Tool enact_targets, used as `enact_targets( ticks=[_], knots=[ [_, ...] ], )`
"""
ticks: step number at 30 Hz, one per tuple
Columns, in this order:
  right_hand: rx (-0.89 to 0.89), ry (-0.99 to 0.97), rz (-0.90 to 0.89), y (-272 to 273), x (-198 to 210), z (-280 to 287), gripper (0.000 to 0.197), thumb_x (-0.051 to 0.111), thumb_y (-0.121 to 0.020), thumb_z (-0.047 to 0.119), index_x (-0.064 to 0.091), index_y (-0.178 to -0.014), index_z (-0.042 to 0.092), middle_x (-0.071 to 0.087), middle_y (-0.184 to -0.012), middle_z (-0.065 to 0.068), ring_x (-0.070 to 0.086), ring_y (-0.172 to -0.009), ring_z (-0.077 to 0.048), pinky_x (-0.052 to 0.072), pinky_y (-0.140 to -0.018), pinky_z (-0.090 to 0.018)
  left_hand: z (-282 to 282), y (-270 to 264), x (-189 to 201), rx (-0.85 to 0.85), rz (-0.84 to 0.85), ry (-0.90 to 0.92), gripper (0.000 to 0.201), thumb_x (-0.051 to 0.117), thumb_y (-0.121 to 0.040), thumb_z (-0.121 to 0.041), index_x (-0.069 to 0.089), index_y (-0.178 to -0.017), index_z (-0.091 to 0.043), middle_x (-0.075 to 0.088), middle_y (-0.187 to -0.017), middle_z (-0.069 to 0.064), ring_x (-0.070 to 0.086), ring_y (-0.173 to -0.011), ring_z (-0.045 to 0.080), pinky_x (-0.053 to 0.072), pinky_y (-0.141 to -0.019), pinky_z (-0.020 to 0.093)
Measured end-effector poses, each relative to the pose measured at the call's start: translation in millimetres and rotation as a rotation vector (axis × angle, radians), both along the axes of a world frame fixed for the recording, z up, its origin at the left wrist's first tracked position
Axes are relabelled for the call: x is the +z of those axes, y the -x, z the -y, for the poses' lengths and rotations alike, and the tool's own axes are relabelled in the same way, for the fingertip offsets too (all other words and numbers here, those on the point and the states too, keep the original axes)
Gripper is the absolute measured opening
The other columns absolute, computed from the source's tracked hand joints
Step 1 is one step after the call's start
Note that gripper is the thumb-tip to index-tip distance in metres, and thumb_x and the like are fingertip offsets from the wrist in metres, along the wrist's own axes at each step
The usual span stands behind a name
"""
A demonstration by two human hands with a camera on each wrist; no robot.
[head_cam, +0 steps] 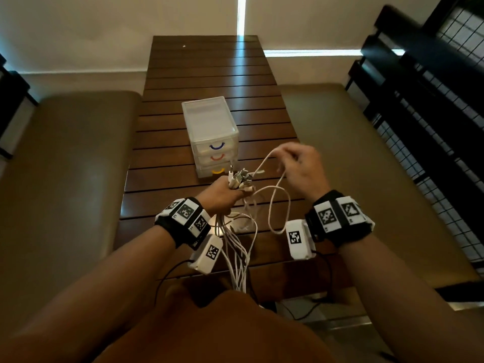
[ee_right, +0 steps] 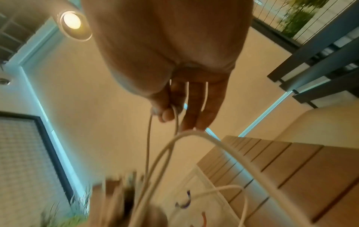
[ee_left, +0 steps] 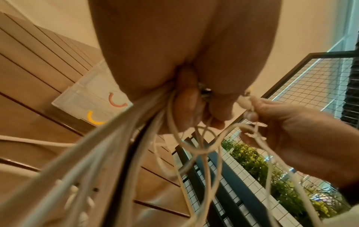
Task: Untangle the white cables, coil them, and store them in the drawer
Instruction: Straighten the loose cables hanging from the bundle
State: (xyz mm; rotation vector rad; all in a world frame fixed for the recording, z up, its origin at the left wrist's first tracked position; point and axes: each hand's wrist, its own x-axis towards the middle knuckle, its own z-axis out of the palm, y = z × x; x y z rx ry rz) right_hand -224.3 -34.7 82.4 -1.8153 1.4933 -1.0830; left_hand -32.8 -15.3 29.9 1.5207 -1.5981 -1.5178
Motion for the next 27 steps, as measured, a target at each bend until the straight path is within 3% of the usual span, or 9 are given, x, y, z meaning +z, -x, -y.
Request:
enact_targets(
  ticks=[4, 9, 12, 14, 16, 20, 22, 24, 27],
  knots=[
    [-0.248, 0.048, 0.303, 16.6, 18.7, 8.2, 0.016, 0.056, -0.095, 0.017, 0.069, -0.087, 0.013, 0.06, -0.067, 0.007, 0.056, -0.051, -0.008, 0.047, -0.055, -0.031, -1.6, -2.6, -6.9, 0.019, 0.076, 0.082, 0.023, 0.062, -0.092, -0.017, 0.058, -0.07, -0.02, 0.05, -0.059, -0.005, 0.042, -0.046, 0.003, 0.037, -0.053, 0.025],
    [-0.277, -0.151, 0.023, 33.0, 3.0, 4.8, 0.023, 0.055, -0.094, 0.02, 0.07, -0.078, 0.016, 0.056, -0.061, 0.003, 0.047, -0.056, -0.008, 0.038, -0.056, -0.025, 0.8, 5.5, -4.2, 0.212, 0.018, 0.148, 0.014, 0.062, -0.092, -0.011, 0.062, -0.078, -0.014, 0.052, -0.063, -0.007, 0.044, -0.053, 0.0, 0.036, -0.045, 0.007],
    [-0.226, -0.296, -0.171, 40.3, -5.1, 2.7, 0.021, 0.053, -0.093, 0.018, 0.069, -0.08, 0.019, 0.057, -0.061, 0.005, 0.052, -0.061, -0.012, 0.037, -0.056, -0.023, 5.0, 2.9, -11.4, 0.31, 0.046, 0.105, 0.017, 0.065, -0.09, -0.019, 0.063, -0.073, -0.021, 0.056, -0.064, -0.007, 0.049, -0.057, 0.006, 0.041, -0.053, 0.018],
    [-0.309, -0.224, -0.088, 44.6, -3.1, 2.9, 0.019, 0.055, -0.094, 0.017, 0.068, -0.081, 0.021, 0.06, -0.066, 0.006, 0.055, -0.066, -0.011, 0.041, -0.056, -0.017, 9.3, -1.9, -18.2, 0.336, 0.113, 0.081, 0.017, 0.067, -0.086, -0.029, 0.065, -0.072, -0.021, 0.061, -0.067, -0.002, 0.057, -0.063, 0.017, 0.046, -0.061, 0.028],
    [-0.38, -0.15, 0.014, 49.4, 1.7, 4.2, 0.014, 0.059, -0.092, 0.018, 0.073, -0.09, 0.02, 0.067, -0.079, 0.005, 0.062, -0.08, -0.011, 0.049, -0.072, -0.02, 11.8, -4.3, -21.1, 0.348, 0.164, 0.064, 0.017, 0.066, -0.083, -0.035, 0.067, -0.076, -0.02, 0.066, -0.074, 0.002, 0.062, -0.072, 0.022, 0.049, -0.067, 0.032],
    [-0.304, -0.289, -0.277, 52.2, -1.2, 4.3, 0.022, 0.06, -0.091, 0.028, 0.069, -0.11, 0.023, 0.069, -0.105, -0.001, 0.062, -0.1, -0.019, 0.049, -0.091, -0.04, 11.8, -0.9, -12.2, 0.4, 0.094, 0.022, 0.023, 0.064, -0.089, -0.026, 0.061, -0.069, -0.016, 0.058, -0.061, 0.003, 0.053, -0.057, 0.019, 0.041, -0.053, 0.025],
    [-0.268, -0.247, -0.624, 40.6, -5.8, -0.8, 0.044, 0.063, -0.087, 0.036, 0.055, -0.13, 0.033, 0.056, -0.129, 0.001, 0.048, -0.124, -0.022, 0.038, -0.102, -0.046, 9.5, 3.4, -2.9, 0.31, 0.05, -0.007, 0.022, 0.065, -0.09, -0.022, 0.06, -0.073, -0.01, 0.052, -0.057, 0.004, 0.044, -0.048, 0.014, 0.035, -0.044, 0.02],
    [-0.103, -0.135, -0.715, 15.5, -9.2, -4.5, 0.058, 0.064, -0.086, 0.038, 0.042, -0.14, 0.037, 0.041, -0.144, 0.002, 0.03, -0.138, -0.022, 0.027, -0.109, -0.046, 7.6, 8.9, 4.7, 0.179, 0.058, 0.008, 0.016, 0.064, -0.091, -0.017, 0.061, -0.079, -0.007, 0.049, -0.057, 0.002, 0.04, -0.043, 0.008, 0.033, -0.039, 0.016],
    [0.194, -0.201, -0.699, -18.8, -20.1, -5.4, 0.029, 0.053, -0.095, 0.028, 0.058, -0.123, 0.03, 0.053, -0.13, 0.002, 0.037, -0.135, -0.024, 0.022, -0.114, -0.048, 5.9, 13.1, 9.9, 0.082, 0.072, 0.041, 0.017, 0.061, -0.09, -0.014, 0.061, -0.078, -0.003, 0.049, -0.059, 0.005, 0.039, -0.043, 0.009, 0.032, -0.042, 0.019]
  ],
)
